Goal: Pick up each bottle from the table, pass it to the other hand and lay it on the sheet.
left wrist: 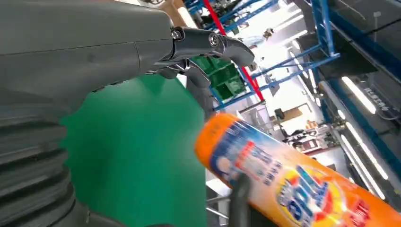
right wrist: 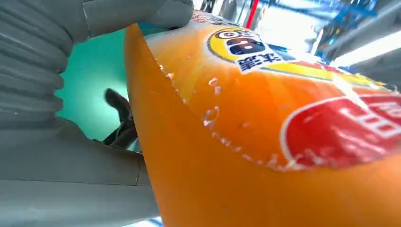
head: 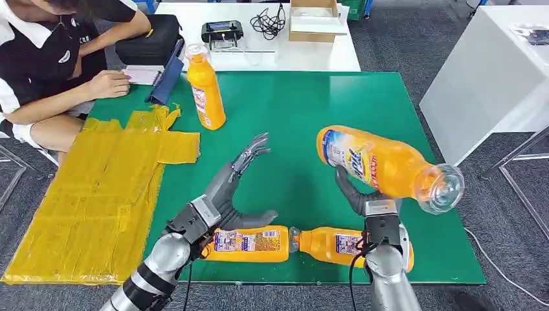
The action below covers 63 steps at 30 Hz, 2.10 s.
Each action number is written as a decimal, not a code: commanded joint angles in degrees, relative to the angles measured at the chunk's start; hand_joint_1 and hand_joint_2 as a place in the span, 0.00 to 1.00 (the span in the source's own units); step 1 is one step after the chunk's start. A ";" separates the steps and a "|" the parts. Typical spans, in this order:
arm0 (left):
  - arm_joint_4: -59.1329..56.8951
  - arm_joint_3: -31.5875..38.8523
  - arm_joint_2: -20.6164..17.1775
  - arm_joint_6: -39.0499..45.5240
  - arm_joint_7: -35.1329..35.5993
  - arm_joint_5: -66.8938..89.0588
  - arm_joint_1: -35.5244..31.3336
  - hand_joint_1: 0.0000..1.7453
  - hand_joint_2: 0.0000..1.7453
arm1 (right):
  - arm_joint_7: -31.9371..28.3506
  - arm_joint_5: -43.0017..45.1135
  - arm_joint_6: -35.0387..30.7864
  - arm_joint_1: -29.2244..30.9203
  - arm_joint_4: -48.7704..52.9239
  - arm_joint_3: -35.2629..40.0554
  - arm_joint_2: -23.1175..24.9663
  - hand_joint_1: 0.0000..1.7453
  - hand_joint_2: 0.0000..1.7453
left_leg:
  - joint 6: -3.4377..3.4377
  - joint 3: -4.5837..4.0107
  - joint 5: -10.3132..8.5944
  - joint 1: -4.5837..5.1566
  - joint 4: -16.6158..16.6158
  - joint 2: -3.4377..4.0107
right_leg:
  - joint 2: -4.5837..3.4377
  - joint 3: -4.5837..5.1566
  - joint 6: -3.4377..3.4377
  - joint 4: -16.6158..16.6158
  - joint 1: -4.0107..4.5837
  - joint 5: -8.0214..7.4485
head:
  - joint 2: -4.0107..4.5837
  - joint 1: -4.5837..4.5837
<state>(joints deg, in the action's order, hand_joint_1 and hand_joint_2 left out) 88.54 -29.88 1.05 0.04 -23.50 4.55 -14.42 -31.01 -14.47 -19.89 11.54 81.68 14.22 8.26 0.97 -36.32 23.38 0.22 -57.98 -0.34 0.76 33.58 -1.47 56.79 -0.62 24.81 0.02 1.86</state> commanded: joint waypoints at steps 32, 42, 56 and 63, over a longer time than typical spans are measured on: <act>-3.44 -11.47 2.69 10.94 -5.14 7.62 -2.42 0.00 1.00 | 2.15 -3.63 3.57 11.05 -23.87 17.67 2.27 1.00 1.00 | -0.06 0.17 0.04 -0.03 0.05 0.04 | -0.06 -0.17 0.03 -0.07 0.03 0.02 | 0.00 0.00; -5.56 -11.86 3.86 14.00 -4.40 10.55 -2.60 0.00 1.00 | 2.54 -9.20 1.51 10.30 -20.80 21.92 2.13 1.00 1.00 | -0.06 0.17 0.05 -0.03 0.04 0.03 | -0.05 -0.17 0.03 -0.05 0.02 0.04 | 0.00 0.00; -3.31 -9.23 4.33 16.38 -5.09 9.27 -2.88 0.00 1.00 | 4.02 -9.80 3.39 9.59 -21.48 26.55 2.14 1.00 1.00 | -0.08 0.17 0.07 -0.06 0.01 0.00 | -0.01 -0.18 0.05 -0.05 0.05 0.06 | 0.00 0.00; -2.61 -8.30 4.39 17.12 -5.29 8.60 -3.11 0.00 1.00 | 3.90 -9.85 3.64 9.29 -21.93 27.25 2.39 1.00 1.00 | -0.10 0.25 0.11 -0.10 -0.01 0.00 | -0.02 -0.28 0.06 -0.05 0.08 0.09 | 0.00 0.02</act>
<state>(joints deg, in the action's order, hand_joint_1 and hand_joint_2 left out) 86.90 -36.59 3.48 16.76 -29.49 13.38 -13.43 -26.93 -22.60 -17.05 20.87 63.73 33.48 10.12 0.96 -36.33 23.38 0.21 -57.98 -0.30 0.75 33.63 -1.47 56.80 -0.62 24.81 0.02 1.88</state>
